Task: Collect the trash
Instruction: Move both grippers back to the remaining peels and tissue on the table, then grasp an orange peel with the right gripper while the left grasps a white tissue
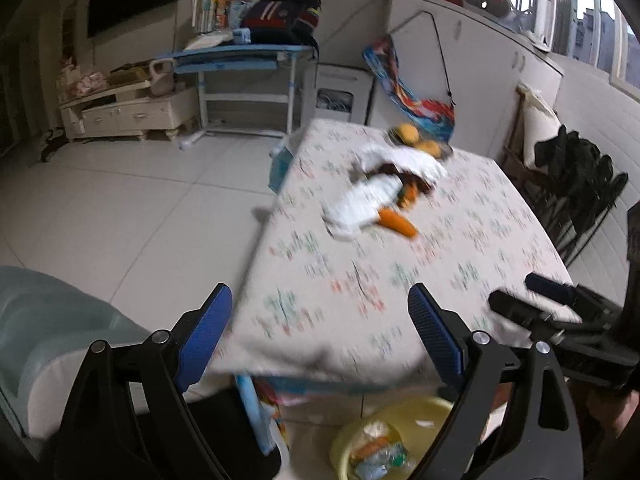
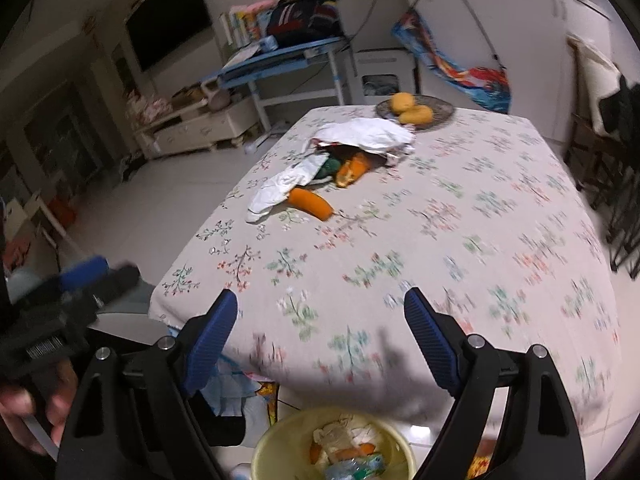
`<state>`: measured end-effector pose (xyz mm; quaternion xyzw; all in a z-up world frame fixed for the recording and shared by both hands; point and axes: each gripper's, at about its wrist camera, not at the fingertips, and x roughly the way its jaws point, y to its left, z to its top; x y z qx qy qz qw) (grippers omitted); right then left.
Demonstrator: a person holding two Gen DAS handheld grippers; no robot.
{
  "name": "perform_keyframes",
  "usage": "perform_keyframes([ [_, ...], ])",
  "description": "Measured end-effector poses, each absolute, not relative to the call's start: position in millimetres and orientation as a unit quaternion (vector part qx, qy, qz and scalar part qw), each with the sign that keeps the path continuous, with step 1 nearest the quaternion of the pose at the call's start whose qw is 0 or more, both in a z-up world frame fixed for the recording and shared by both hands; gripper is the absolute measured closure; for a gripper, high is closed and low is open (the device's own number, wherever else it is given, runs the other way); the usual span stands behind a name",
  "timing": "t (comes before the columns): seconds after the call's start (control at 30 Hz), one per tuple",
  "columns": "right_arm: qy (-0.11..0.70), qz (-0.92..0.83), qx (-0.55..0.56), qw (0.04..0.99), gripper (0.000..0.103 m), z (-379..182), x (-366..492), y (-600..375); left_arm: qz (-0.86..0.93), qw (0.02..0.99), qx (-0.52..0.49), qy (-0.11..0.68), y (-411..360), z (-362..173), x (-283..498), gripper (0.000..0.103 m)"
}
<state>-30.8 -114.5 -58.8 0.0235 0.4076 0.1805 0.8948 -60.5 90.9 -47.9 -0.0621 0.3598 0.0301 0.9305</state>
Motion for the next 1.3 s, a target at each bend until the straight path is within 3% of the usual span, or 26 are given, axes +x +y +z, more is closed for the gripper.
perform_keyframes([
  [0.4, 0.437, 0.200, -0.047, 0.876, 0.036, -89, 60, -77, 0.038, 0.920, -0.092, 0.379, 117, -46, 1, 0.016],
  [0.77, 0.450, 0.223, -0.066, 0.862, 0.045, -108, 87, -59, 0.027, 0.912, -0.065, 0.404, 108, -57, 46, 0.016],
  [0.87, 0.449, 0.229, -0.063, 0.861, 0.053, -108, 88, -60, 0.022, 0.906, -0.062, 0.419, 104, -64, 63, 0.016],
  [0.93, 0.450, 0.231, -0.066, 0.860, 0.067, -107, 89, -62, 0.022, 0.900, -0.057, 0.431, 100, -72, 76, 0.016],
  [1.03, 0.458, 0.238, -0.066, 0.854, 0.082, -105, 85, -72, 0.017, 0.897, -0.044, 0.439, 93, -79, 89, 0.016],
  [1.3, 0.489, 0.216, -0.046, 0.844, 0.085, -101, 68, -111, -0.014, 0.892, 0.012, 0.452, 58, -96, 119, 0.016],
])
